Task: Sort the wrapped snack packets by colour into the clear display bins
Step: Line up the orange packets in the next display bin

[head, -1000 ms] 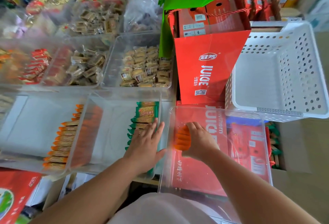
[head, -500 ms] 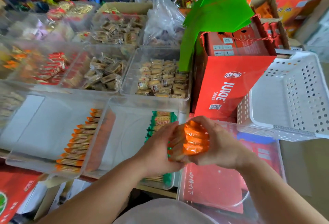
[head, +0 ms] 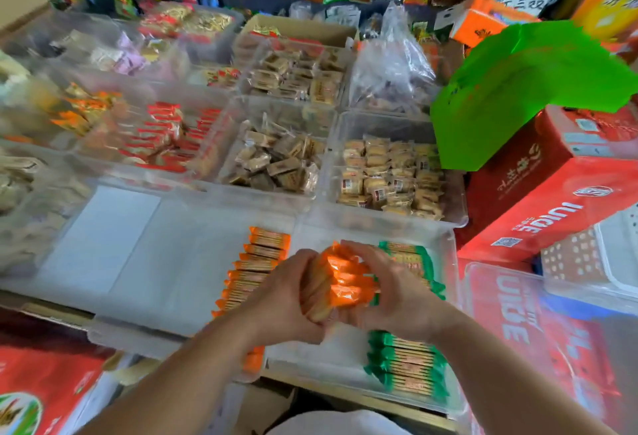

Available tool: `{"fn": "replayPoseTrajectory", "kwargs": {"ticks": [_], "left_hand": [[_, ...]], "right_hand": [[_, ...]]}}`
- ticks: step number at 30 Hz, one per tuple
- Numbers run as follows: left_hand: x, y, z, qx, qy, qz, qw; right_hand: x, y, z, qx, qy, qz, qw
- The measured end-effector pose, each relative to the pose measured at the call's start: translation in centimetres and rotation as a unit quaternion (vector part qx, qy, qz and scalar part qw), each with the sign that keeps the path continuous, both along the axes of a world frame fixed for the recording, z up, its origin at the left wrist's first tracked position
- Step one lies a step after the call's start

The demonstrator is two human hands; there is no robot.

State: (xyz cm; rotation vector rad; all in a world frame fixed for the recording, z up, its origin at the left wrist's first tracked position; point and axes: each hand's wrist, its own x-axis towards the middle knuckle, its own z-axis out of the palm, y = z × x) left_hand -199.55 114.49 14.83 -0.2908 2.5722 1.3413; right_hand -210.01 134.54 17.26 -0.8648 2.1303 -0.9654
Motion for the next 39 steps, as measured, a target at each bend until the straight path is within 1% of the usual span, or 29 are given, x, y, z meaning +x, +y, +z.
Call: {"fn": "replayPoseTrajectory", "kwargs": {"ticks": [2, 3, 6, 8, 11, 15, 17, 20, 22, 24, 27, 31, 34, 37, 39], "left_hand": [[0.2, -3.2, -1.1, -0.012, 0.010, 0.031, 0.999], [0.0, -4.8, -1.6, -0.036, 0.018, 0.050, 0.998], [-1.2, -9.3, -2.6, -0.156, 0.010, 0.126, 0.980], [-2.4, -11.7, -2.9, -0.236, -0.011, 0.142, 0.961], [-4.3, -13.9, -4.0, -0.364, -0.020, 0.072, 0.929], [-6.2, -14.9, -5.2, -0.443, 0.011, -0.046, 0.895], [-6.6, -14.9, -5.3, -0.460, 0.040, -0.099, 0.882], [-7.0, -15.0, -5.0, -0.450, 0.061, -0.134, 0.881], [-6.8, -15.1, -4.9, -0.448, 0.059, -0.150, 0.879], [-6.0, -15.3, -5.2, -0.448, 0.039, -0.166, 0.877], [-4.8, -15.4, -5.8, -0.443, -0.009, -0.159, 0.882], [-6.3, -15.4, -5.4, -0.436, -0.026, -0.118, 0.892], [-6.9, -14.7, -5.5, -0.451, -0.055, -0.106, 0.884], [-6.9, -14.1, -6.0, -0.469, -0.046, -0.101, 0.876], [-7.1, -14.4, -6.3, -0.447, -0.053, -0.128, 0.884]], "right_hand": [[0.4, -2.9, -0.6, 0.011, 0.009, 0.003, 1.000], [0.5, -4.2, -0.9, 0.020, 0.012, 0.002, 1.000], [0.9, -7.3, -2.0, 0.049, 0.007, -0.031, 0.998], [1.0, -8.7, -2.7, 0.073, -0.001, -0.051, 0.996], [0.9, -10.2, -3.8, 0.128, -0.005, -0.051, 0.990], [0.5, -11.5, -5.2, 0.181, 0.001, -0.044, 0.982], [0.5, -11.7, -5.7, 0.188, -0.004, -0.048, 0.981], [0.7, -12.0, -6.1, 0.194, -0.001, -0.042, 0.980], [0.7, -12.2, -6.1, 0.201, 0.004, -0.039, 0.979], [0.7, -12.3, -6.1, 0.206, 0.009, -0.034, 0.978], [0.8, -12.3, -6.0, 0.217, 0.027, -0.016, 0.976], [0.8, -12.4, -5.9, 0.227, 0.028, -0.007, 0.974], [0.7, -12.5, -5.6, 0.237, 0.035, 0.001, 0.971], [0.7, -12.4, -5.4, 0.240, 0.038, 0.009, 0.970], [0.7, -12.4, -5.5, 0.244, 0.040, 0.012, 0.969]]}}
